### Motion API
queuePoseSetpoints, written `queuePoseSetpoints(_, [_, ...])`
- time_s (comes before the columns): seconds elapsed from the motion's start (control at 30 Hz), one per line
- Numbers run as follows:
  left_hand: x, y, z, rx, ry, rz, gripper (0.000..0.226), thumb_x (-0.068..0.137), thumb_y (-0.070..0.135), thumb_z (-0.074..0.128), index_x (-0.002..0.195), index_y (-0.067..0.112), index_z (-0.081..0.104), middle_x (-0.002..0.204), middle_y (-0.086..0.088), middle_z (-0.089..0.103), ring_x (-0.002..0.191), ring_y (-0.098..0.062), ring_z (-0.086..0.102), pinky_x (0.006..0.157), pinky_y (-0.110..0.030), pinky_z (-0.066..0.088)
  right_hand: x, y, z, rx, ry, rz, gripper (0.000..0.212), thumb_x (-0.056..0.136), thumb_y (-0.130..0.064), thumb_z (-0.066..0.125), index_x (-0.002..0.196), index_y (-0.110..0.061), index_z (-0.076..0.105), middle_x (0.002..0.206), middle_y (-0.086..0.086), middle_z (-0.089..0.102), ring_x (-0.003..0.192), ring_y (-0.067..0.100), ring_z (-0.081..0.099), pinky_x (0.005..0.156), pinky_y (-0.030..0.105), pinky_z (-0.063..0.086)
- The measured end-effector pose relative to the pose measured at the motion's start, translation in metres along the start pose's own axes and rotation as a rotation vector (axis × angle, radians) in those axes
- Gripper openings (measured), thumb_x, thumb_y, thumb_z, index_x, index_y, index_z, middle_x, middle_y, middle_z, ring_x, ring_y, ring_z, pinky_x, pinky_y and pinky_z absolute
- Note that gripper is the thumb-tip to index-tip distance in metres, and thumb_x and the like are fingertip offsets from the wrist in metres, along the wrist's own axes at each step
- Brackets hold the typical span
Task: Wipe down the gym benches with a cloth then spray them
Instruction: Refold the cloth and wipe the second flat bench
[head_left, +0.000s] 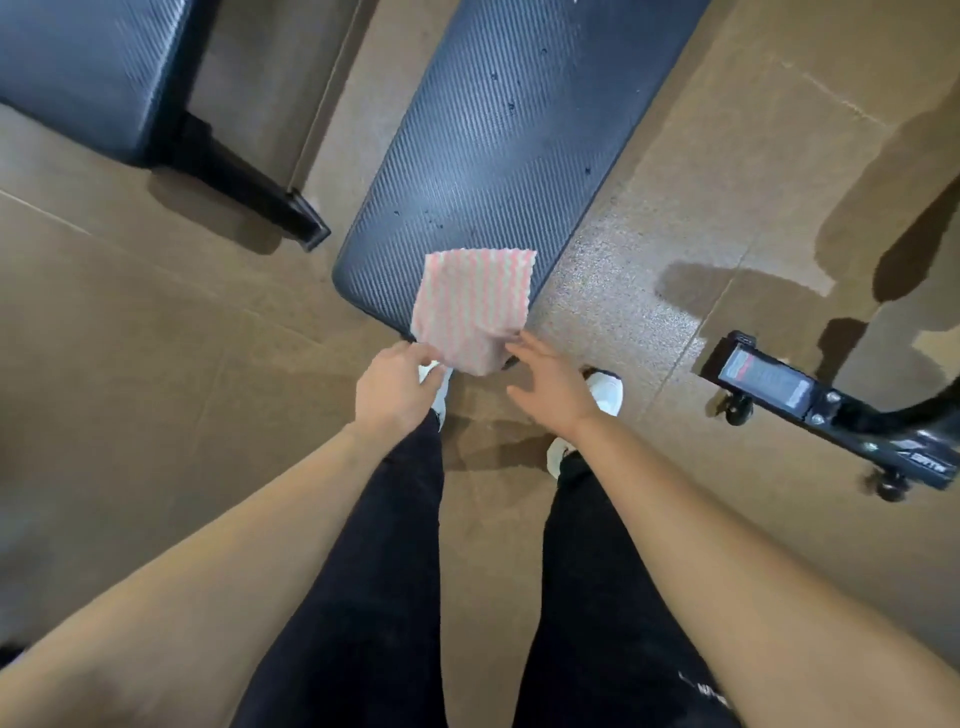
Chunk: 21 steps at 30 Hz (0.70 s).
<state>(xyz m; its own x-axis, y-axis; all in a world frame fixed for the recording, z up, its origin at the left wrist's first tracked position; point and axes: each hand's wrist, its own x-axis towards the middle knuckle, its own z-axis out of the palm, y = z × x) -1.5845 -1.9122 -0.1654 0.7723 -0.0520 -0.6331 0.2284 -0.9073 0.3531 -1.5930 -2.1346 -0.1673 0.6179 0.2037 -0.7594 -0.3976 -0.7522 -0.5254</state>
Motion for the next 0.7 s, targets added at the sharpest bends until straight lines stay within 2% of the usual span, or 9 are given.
queuePoseSetpoints(0.1, [0.008, 0.011, 0.017, 0.050, 0.261, 0.271, 0.024, 0.097, 0.026, 0.057, 0.113, 0.016, 0.070, 0.110, -0.006, 0.066, 0.098, -0.033, 0.059, 0.080, -0.047, 0.051, 0.010, 0.018, -0.004, 0.078, 0.182, -0.071, 0.044, 0.093, -0.016, 0.064, 0.138, -0.019, 0.060, 0.145, -0.003, 0.052, 0.128, 0.014, 0.052, 0.113, 0.036, 0.040])
queuePoseSetpoints(0.17, [0.021, 0.016, 0.029, 0.177, 0.295, 0.442, 0.034, 0.098, 0.027, 0.056, 0.128, 0.014, 0.065, 0.130, -0.010, 0.063, 0.118, -0.036, 0.057, 0.095, -0.051, 0.049, 0.021, 0.027, -0.017, 0.071, 0.318, -0.113, 0.033, 0.094, -0.016, 0.063, 0.127, -0.017, 0.066, 0.131, -0.004, 0.058, 0.115, 0.013, 0.058, 0.105, 0.036, 0.046])
queuePoseSetpoints(0.23, [0.032, 0.022, 0.044, 0.289, 0.250, 0.547, 0.049, 0.099, 0.030, 0.050, 0.145, 0.014, 0.053, 0.154, -0.014, 0.048, 0.143, -0.039, 0.041, 0.116, -0.056, 0.035, 0.035, 0.035, -0.038, 0.025, 0.420, -0.145, 0.031, 0.095, -0.017, 0.064, 0.126, -0.015, 0.066, 0.130, -0.002, 0.059, 0.118, 0.017, 0.056, 0.107, 0.029, 0.042])
queuePoseSetpoints(0.3, [0.045, 0.024, 0.056, 0.376, 0.203, 0.557, 0.060, 0.101, 0.042, 0.043, 0.157, 0.021, 0.039, 0.167, -0.011, 0.028, 0.155, -0.039, 0.021, 0.122, -0.061, 0.020, 0.053, 0.042, -0.061, -0.035, 0.474, -0.171, 0.037, 0.094, -0.020, 0.066, 0.131, -0.014, 0.063, 0.137, 0.002, 0.055, 0.128, 0.020, 0.049, 0.109, 0.022, 0.031])
queuePoseSetpoints(0.4, [0.062, 0.019, 0.072, 0.452, 0.196, 0.517, 0.065, 0.104, 0.060, 0.035, 0.162, 0.033, 0.024, 0.171, -0.005, 0.015, 0.158, -0.037, 0.007, 0.123, -0.065, 0.011, 0.079, 0.047, -0.086, -0.211, 0.462, -0.212, 0.052, 0.094, -0.028, 0.067, 0.144, -0.020, 0.052, 0.157, 0.004, 0.037, 0.145, 0.026, 0.032, 0.118, 0.034, 0.027])
queuePoseSetpoints(0.5, [0.070, 0.014, 0.078, 0.501, 0.208, 0.509, 0.067, 0.103, 0.068, 0.024, 0.163, 0.038, 0.016, 0.172, -0.003, 0.012, 0.158, -0.038, 0.004, 0.122, -0.066, 0.007, 0.095, 0.040, -0.096, -0.436, 0.411, -0.230, 0.065, 0.095, -0.039, 0.062, 0.154, -0.026, 0.038, 0.167, 0.002, 0.017, 0.154, 0.028, 0.011, 0.123, 0.046, 0.021])
queuePoseSetpoints(0.57, [0.074, 0.012, 0.079, 0.494, 0.239, 0.518, 0.069, 0.101, 0.072, 0.024, 0.162, 0.040, 0.018, 0.172, -0.004, 0.014, 0.158, -0.039, 0.005, 0.121, -0.068, 0.008, 0.102, 0.034, -0.098, -0.524, 0.399, -0.221, 0.069, 0.096, -0.044, 0.059, 0.157, -0.029, 0.031, 0.169, 0.000, 0.009, 0.155, 0.027, 0.002, 0.123, 0.050, 0.017])
queuePoseSetpoints(0.7, [0.085, 0.011, 0.071, 0.442, 0.310, 0.420, 0.070, 0.098, 0.075, 0.028, 0.161, 0.043, 0.022, 0.172, -0.003, 0.015, 0.157, -0.041, 0.006, 0.121, -0.069, 0.006, 0.117, 0.025, -0.109, -0.502, 0.483, -0.166, 0.067, 0.096, -0.043, 0.059, 0.155, -0.025, 0.033, 0.168, 0.004, 0.015, 0.155, 0.029, 0.008, 0.121, 0.053, 0.019])
